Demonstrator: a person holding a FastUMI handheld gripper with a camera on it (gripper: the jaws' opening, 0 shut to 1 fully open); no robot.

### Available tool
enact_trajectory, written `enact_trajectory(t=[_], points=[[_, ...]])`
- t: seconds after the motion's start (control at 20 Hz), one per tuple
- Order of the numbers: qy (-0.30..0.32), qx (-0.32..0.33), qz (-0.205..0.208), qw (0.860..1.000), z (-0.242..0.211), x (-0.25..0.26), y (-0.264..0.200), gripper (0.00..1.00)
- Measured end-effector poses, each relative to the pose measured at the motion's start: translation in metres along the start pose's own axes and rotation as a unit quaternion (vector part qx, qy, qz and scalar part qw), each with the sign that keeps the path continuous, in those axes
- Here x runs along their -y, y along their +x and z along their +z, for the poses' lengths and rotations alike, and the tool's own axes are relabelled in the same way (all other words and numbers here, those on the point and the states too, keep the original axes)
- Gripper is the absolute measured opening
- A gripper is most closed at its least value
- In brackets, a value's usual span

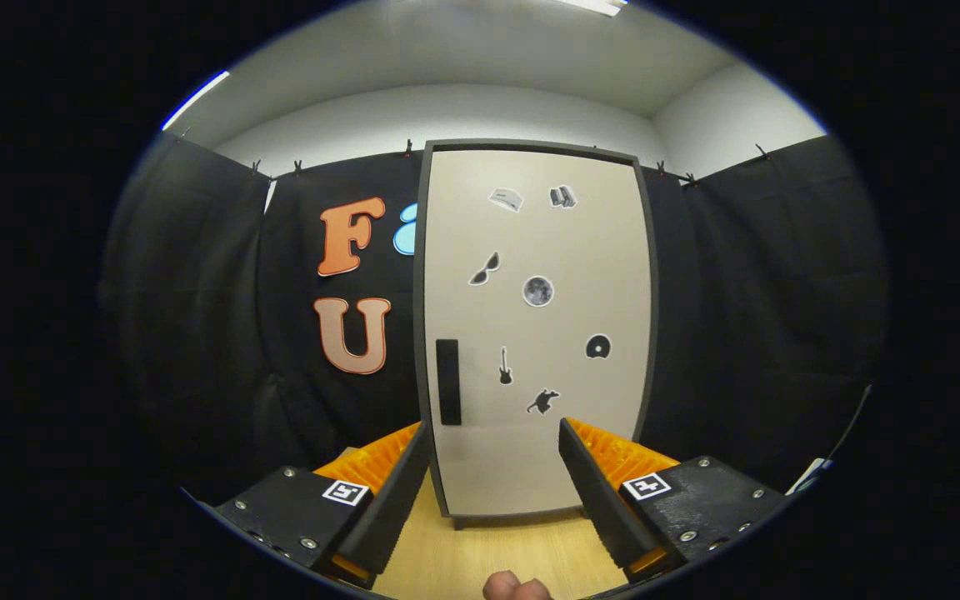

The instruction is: Open the shoe cabinet door, grab the shoes and put them into the shoe cabinet, then close the shoe cabinet door.

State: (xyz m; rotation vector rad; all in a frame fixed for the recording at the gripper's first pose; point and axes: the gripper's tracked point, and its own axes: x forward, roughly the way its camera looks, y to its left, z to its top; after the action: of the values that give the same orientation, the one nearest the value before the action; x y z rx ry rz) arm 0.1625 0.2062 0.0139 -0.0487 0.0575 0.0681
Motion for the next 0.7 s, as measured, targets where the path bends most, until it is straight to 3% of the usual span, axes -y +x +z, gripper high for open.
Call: enact_trajectory(t=[0.45, 0.7], points=[[0.017, 0.025, -0.018, 0.999, 0.025, 0.083, -0.100, 0.95], [0.014, 0.038, -0.005, 0.999, 0.035, 0.128, -0.141, 0.95]])
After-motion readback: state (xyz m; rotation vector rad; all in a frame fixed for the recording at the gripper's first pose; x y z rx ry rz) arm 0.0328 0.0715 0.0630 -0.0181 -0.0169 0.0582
